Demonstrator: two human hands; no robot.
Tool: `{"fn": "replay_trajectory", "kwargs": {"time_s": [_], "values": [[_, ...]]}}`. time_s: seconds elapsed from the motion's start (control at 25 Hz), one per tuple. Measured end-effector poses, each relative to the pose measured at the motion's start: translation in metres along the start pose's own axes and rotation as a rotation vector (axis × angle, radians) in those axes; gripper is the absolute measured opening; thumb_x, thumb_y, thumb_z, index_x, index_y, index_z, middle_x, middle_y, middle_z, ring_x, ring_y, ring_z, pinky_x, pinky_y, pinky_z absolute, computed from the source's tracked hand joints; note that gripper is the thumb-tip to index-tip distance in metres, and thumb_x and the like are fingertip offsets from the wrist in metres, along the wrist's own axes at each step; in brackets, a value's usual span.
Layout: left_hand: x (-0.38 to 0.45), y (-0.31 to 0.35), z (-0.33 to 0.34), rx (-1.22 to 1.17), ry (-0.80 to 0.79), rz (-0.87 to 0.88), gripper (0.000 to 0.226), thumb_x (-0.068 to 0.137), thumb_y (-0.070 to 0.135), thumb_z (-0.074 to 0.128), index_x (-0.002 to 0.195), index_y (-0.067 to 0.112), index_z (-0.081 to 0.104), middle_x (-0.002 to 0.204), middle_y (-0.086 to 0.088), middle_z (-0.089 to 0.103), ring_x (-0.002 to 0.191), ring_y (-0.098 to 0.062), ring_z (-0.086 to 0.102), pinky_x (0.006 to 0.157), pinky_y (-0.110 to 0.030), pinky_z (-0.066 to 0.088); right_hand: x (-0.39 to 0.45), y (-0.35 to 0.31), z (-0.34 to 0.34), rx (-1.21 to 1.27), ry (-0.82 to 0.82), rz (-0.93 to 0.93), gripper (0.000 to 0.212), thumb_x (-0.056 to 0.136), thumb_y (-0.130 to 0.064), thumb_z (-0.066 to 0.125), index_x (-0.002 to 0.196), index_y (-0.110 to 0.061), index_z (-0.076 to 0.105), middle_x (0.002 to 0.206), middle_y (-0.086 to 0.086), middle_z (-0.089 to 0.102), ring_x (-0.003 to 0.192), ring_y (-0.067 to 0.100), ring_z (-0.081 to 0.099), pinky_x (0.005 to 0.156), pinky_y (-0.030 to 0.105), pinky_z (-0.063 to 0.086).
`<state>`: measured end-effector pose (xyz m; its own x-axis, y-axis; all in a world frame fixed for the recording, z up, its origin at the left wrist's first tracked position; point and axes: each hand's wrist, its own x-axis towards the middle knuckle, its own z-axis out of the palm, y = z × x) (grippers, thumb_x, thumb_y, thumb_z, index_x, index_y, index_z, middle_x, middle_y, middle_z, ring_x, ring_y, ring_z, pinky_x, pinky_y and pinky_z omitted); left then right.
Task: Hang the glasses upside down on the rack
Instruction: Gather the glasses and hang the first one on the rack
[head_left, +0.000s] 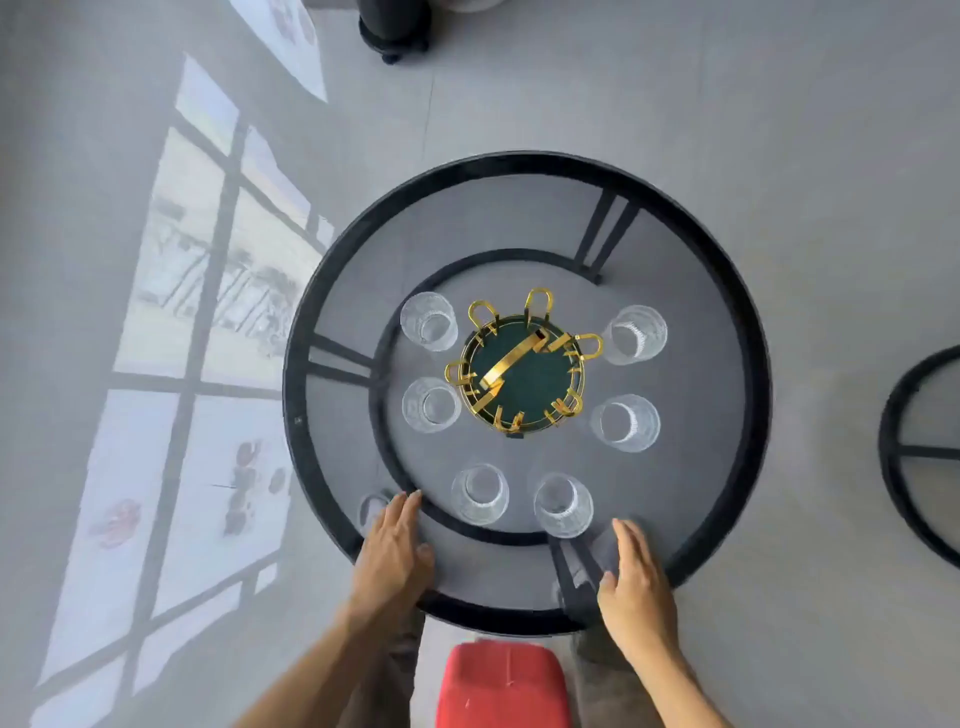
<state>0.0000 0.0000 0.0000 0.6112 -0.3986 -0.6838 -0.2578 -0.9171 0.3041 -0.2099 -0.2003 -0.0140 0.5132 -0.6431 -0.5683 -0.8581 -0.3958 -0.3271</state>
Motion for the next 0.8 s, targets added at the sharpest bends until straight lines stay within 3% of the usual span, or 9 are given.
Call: {"fn": "replay_trajectory", "kwargs": {"time_s": [0.12, 0.28, 0.36, 0.48, 0.68, 0.8], "values": [[0.060, -0.020, 0.040, 0.165, 0.133, 0.174, 0.070, 0.086, 0.005, 0.051, 0.153, 0.012, 0.031, 0.161, -0.012, 0.027, 0.148, -0.031, 0.024, 0.117, -0.046, 0.026, 0.055, 0.036, 0.032, -0.122, 0.031, -0.253, 0.066, 0.074, 0.018, 0.067, 0.137, 0.004, 0.053, 0.144, 0.022, 0.051, 0.132, 0.041, 0.049, 0.103, 0.055, 0.044], [0.114, -0.035, 0.074, 0.362, 0.191, 0.520, 0.082, 0.074, 0.001, 0.066, 0.149, 0.006, 0.035, 0.157, -0.021, 0.031, 0.146, -0.037, 0.027, 0.116, -0.049, 0.017, 0.108, 0.050, 0.063, -0.208, 0.117, -0.584, 0.063, 0.077, 0.019, 0.045, 0.136, 0.002, 0.055, 0.146, 0.018, 0.050, 0.137, 0.036, 0.044, 0.108, 0.047, 0.035], [0.132, -0.033, 0.076, 0.420, 0.237, 0.645, 0.073, 0.082, 0.018, 0.064, 0.148, 0.004, 0.037, 0.156, -0.022, 0.030, 0.144, -0.039, 0.030, 0.115, -0.050, 0.018, 0.129, 0.044, 0.067, -0.179, 0.163, -0.632, 0.058, 0.078, 0.016, 0.039, 0.132, 0.005, 0.058, 0.143, 0.020, 0.052, 0.135, 0.033, 0.041, 0.109, 0.044, 0.031], [0.142, -0.035, 0.086, 0.456, 0.297, 0.664, 0.066, 0.089, 0.036, 0.045, 0.145, 0.003, 0.041, 0.154, -0.021, 0.032, 0.141, -0.040, 0.033, 0.113, -0.052, 0.022, 0.144, 0.048, 0.086, -0.151, 0.201, -0.656, 0.055, 0.080, 0.012, 0.052, 0.135, 0.004, 0.055, 0.146, 0.020, 0.048, 0.138, 0.032, 0.035, 0.116, 0.045, 0.024], [0.141, -0.033, 0.094, 0.402, 0.403, 0.699, 0.063, 0.089, 0.034, 0.038, 0.141, 0.001, 0.049, 0.151, -0.023, 0.039, 0.139, -0.043, 0.035, 0.110, -0.053, 0.023, 0.144, 0.049, 0.095, -0.122, 0.265, -0.692, 0.053, 0.086, -0.004, 0.052, 0.138, 0.000, 0.052, 0.151, 0.015, 0.043, 0.143, 0.031, 0.032, 0.119, 0.040, 0.017], [0.148, -0.043, 0.105, 0.379, 0.460, 0.772, 0.065, 0.087, 0.032, 0.040, 0.146, 0.005, 0.044, 0.154, -0.021, 0.035, 0.142, -0.040, 0.032, 0.111, -0.052, 0.022, 0.147, 0.060, 0.105, -0.080, 0.297, -0.682, 0.064, 0.079, -0.001, 0.058, 0.142, -0.008, 0.049, 0.157, 0.002, 0.037, 0.148, 0.015, 0.021, 0.119, 0.031, 0.013]]}}
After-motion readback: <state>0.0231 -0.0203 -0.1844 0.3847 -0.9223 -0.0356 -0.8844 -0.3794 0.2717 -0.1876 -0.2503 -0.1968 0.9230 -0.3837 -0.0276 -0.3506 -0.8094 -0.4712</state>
